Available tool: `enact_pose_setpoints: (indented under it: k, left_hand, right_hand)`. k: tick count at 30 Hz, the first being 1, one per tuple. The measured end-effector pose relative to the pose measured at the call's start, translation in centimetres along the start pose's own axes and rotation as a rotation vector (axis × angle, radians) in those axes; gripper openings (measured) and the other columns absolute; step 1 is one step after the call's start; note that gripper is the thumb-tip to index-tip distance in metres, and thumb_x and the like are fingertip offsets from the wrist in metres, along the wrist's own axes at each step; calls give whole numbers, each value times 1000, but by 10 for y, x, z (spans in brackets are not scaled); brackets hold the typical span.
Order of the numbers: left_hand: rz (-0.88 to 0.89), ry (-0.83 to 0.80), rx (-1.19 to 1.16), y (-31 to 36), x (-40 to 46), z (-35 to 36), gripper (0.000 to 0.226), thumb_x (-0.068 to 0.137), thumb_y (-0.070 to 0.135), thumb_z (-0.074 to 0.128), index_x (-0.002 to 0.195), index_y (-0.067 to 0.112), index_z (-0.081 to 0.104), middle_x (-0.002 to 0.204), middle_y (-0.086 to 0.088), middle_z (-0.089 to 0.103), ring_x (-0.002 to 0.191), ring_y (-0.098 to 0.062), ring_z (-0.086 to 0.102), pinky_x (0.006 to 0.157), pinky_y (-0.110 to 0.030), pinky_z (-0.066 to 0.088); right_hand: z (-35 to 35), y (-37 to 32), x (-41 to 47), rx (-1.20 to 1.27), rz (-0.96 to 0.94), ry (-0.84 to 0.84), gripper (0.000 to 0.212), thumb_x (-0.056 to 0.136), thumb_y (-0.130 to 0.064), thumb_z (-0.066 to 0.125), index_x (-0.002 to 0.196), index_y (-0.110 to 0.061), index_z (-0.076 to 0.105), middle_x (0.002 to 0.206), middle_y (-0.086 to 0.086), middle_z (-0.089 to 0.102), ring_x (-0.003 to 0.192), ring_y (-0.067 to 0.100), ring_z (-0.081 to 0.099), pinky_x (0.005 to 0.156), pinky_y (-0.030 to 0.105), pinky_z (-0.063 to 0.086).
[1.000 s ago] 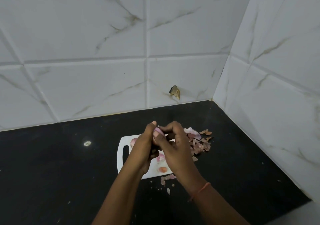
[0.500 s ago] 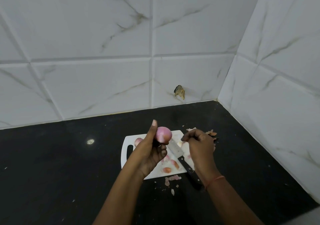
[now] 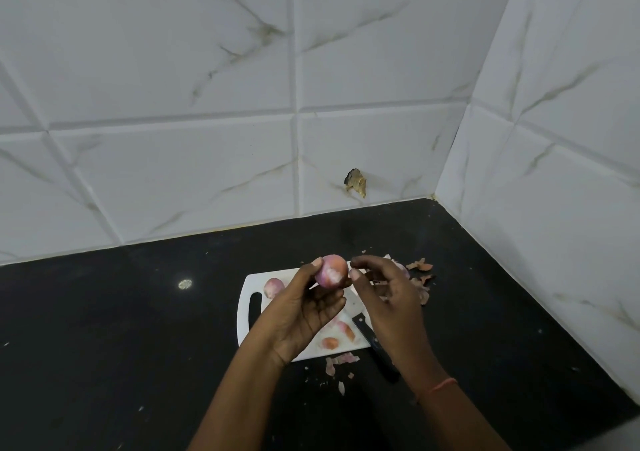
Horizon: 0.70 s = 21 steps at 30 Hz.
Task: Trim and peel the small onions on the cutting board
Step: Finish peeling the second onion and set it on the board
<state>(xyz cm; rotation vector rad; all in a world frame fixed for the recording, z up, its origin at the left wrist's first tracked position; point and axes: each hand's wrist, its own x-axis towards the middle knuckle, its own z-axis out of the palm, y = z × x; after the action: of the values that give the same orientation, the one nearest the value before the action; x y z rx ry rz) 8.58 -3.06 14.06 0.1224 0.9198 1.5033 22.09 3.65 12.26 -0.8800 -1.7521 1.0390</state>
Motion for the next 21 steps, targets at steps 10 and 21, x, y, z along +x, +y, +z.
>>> enact_pose_setpoints:
  k: [10,21]
  left_hand:
    - [89,-25,182,-3,1,4,31,77,29,70,96,7,77,91,-11,72,79,-16,70,79,-29,60]
    - [217,50,299,-2,9,0,48,68,37,75,106,8,71,89,-5,74,82,-14,68,73,-25,57]
  right_hand:
    - [1,-1,-2,-146,-270,78,15,88,-24,67,100,-15,69,97,-9,66,97,10,63,82,22,50]
    - [6,0,7,-470,-341,49,26,94,-35,49,99,-16,67,96,-6,67,89,3,59,78,13,46]
